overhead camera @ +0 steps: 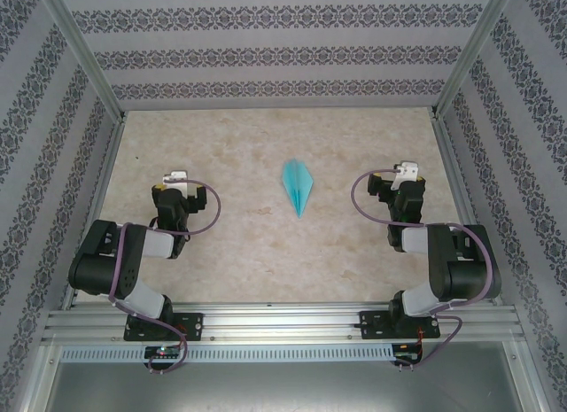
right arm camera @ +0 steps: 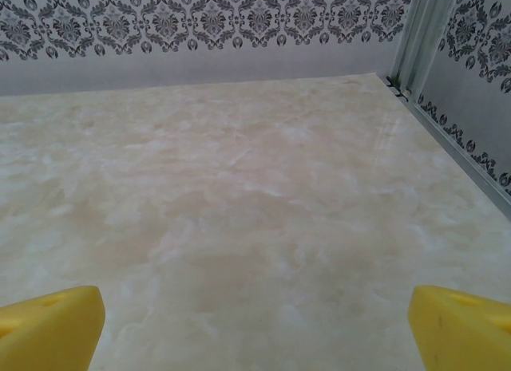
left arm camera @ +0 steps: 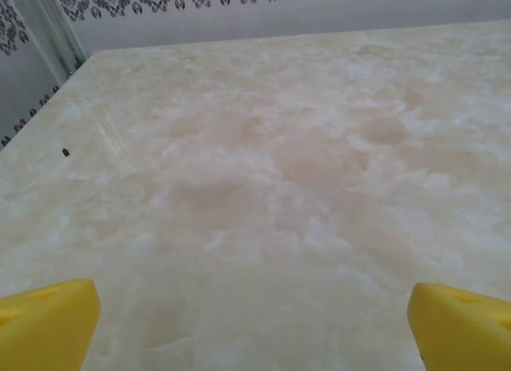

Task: Fold a paper plane with a square sheet of paper (fold left side to right side)
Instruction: Reset both arms

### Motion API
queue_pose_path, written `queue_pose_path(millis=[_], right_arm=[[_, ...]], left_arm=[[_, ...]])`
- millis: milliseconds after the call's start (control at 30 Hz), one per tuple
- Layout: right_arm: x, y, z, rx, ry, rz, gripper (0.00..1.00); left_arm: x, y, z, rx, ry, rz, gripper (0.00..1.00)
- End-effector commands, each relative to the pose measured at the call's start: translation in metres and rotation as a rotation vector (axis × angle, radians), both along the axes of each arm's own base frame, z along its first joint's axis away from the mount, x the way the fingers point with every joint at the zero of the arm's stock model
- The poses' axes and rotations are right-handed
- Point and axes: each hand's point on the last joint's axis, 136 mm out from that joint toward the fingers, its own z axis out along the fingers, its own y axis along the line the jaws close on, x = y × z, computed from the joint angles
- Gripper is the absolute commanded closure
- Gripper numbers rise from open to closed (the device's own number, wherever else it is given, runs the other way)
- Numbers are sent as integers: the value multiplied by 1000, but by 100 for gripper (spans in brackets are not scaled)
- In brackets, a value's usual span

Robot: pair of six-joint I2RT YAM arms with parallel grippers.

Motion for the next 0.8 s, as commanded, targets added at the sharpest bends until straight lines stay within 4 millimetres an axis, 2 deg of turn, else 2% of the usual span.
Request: queue_pose_path(millis=[0,767], right_arm=[[3,3,13,11,-51,19,2],[4,5,13,-6,-49,10,2]], left_arm=[[9,4,14,-6,-49,-2,0],[9,1,13,-4,-40,-19,0]])
